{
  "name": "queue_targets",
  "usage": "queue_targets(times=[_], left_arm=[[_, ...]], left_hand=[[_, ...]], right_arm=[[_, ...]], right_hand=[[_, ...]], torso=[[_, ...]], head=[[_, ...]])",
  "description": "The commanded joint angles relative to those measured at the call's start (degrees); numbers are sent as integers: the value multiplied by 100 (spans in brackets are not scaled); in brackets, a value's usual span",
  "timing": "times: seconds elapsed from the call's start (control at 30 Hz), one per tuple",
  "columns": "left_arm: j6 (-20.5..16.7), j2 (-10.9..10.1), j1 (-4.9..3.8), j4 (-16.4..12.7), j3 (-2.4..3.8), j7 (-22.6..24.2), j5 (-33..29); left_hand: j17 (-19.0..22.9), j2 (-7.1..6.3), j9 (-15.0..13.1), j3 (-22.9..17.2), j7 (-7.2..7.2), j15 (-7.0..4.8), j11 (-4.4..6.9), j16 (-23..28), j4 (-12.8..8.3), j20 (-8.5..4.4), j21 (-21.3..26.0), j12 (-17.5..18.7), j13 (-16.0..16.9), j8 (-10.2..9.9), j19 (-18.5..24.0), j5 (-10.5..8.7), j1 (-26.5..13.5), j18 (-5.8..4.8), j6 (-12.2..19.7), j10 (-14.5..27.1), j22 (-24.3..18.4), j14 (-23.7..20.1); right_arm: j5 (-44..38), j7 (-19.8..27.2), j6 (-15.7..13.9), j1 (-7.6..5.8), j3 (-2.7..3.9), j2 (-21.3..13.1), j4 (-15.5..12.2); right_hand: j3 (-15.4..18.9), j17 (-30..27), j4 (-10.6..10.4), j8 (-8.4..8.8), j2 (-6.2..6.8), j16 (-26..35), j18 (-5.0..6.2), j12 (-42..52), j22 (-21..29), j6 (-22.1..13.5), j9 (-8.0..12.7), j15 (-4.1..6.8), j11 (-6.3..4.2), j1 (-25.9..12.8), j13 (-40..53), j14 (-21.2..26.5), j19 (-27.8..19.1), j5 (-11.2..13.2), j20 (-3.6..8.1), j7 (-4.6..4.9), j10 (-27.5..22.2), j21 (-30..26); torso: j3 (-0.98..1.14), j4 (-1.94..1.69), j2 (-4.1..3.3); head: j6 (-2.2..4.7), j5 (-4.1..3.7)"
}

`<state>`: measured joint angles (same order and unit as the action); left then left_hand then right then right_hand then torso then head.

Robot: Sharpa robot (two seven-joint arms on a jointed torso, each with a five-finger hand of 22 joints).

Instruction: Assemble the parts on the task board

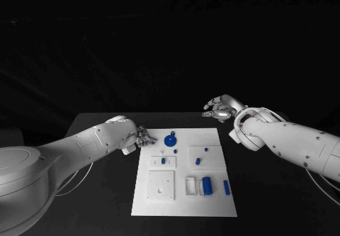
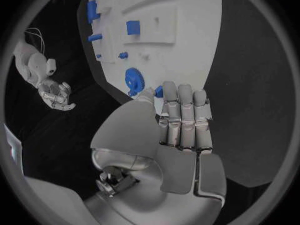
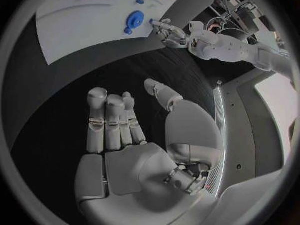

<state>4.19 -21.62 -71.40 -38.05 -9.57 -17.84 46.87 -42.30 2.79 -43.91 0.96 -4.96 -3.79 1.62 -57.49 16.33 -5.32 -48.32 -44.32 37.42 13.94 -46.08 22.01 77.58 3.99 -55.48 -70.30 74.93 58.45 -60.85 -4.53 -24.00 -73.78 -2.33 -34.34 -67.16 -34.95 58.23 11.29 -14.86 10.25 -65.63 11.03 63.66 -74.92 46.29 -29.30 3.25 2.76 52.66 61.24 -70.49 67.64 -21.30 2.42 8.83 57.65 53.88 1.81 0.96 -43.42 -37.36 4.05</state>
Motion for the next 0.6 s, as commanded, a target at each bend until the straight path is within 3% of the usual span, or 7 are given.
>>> queue_targets(times=[0.03, 0.33, 0.6], left_arm=[[120, 13, 5, 0, -2, 56, -124], [148, 6, 5, 6, -2, 68, -179], [174, -12, 4, 1, -1, 72, -185]], left_hand=[[-9, 79, 14, 46, 1, 44, -19, 38, -3, -355, 33, 23, 9, -24, -36, 80, 107, -88, 22, -13, 51, 9], [-34, 362, 53, 184, -10, 53, -27, 40, -27, -344, 61, 30, 25, -48, 2, 297, 392, -95, 38, 2, 97, -9], [-50, 420, 77, 323, -9, 55, -29, 46, -30, -342, 81, 34, 38, -58, 11, 620, 618, -95, 35, 9, 106, -18]], right_arm=[[-31, 38, 1, -3, 3, 5, -6], [-31, 39, 2, -4, 3, -2, -5], [-31, 41, 6, -6, 3, -5, -4]], right_hand=[[12, -9, -7, 17, -31, -39, 397, 26, -90, -13, -5, 26, 5, -8, -7, -13, 21, -16, 39, 51, -47, -34], [13, -9, -11, 17, -32, -39, 397, 28, -91, -12, -6, 26, 5, -12, -9, -14, 22, -15, 39, 51, -47, -34], [14, -10, -13, 17, -32, -39, 397, 30, -91, -11, -7, 27, 5, -14, -11, -14, 23, -15, 39, 51, -46, -35]], torso=[[1, 0, -1], [0, -3, 1], [0, -4, 2]], head=[[4, 0], [3, 1], [3, 7]])
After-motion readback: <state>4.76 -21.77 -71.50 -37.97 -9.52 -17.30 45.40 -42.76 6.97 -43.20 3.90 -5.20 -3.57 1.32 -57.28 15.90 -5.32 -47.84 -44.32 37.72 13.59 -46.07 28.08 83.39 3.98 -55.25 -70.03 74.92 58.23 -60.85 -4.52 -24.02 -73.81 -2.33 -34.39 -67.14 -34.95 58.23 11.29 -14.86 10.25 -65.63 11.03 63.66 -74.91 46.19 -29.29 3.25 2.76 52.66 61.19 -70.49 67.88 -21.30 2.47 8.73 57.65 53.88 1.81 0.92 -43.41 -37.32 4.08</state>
